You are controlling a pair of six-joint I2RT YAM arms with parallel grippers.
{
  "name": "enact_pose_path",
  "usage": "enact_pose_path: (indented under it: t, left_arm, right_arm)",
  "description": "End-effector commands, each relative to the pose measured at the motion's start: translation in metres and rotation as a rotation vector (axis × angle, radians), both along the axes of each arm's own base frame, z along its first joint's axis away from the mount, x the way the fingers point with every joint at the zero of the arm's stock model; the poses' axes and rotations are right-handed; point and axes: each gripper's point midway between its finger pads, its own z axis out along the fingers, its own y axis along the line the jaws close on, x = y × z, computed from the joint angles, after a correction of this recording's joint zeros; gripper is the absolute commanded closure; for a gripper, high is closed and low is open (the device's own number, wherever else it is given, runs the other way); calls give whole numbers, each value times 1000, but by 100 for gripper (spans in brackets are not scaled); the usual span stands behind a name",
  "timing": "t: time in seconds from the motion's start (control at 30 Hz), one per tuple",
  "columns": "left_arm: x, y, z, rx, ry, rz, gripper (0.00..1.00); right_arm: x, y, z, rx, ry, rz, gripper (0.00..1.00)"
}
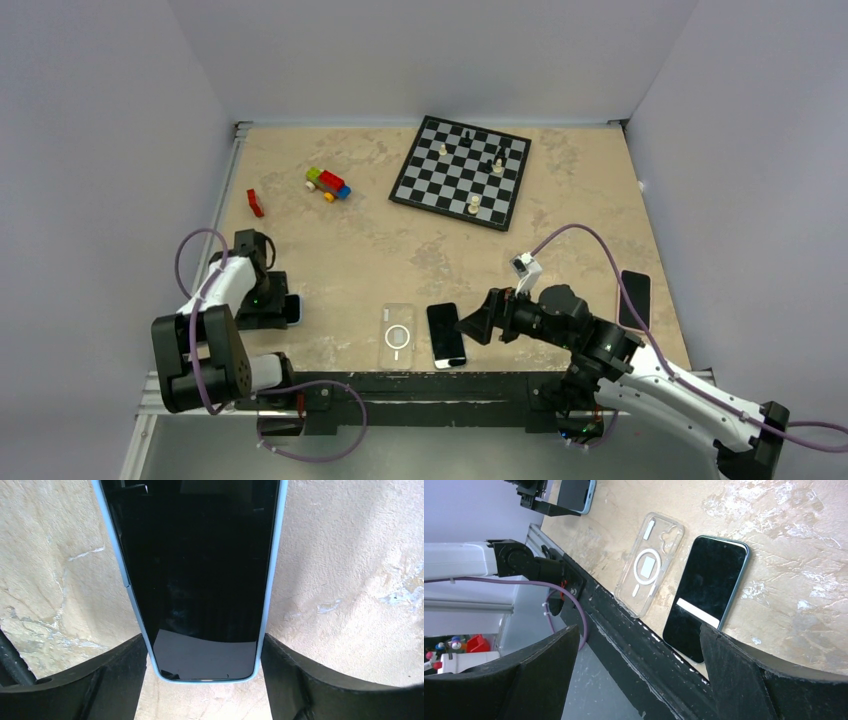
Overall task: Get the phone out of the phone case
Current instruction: Pick up the phone at the center of the board.
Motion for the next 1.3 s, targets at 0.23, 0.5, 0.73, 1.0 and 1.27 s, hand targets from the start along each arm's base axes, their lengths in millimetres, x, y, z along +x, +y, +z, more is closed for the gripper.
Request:
enact_pose_path:
  t: [0.23, 0.5, 0.73, 1.0, 1.27]
  left_arm:
    - [3, 14, -8, 106, -140, -68, 65]
    - [17, 19, 45, 182, -256, -244, 100]
    - [24, -3, 73, 151, -372, -412, 100]
    - [64, -65, 131, 159, -731, -791, 100]
    - [96, -152, 249, 246, -1041, -1311, 100]
  right_arm:
    - [8, 0, 23, 16, -25, -41, 5]
    - [13, 7, 23, 11, -11, -44, 6]
    - [22, 22, 26, 3, -1, -37, 5]
    - [33, 43, 38, 32, 26, -34, 6]
    - [79, 28, 44, 61, 70, -216, 6]
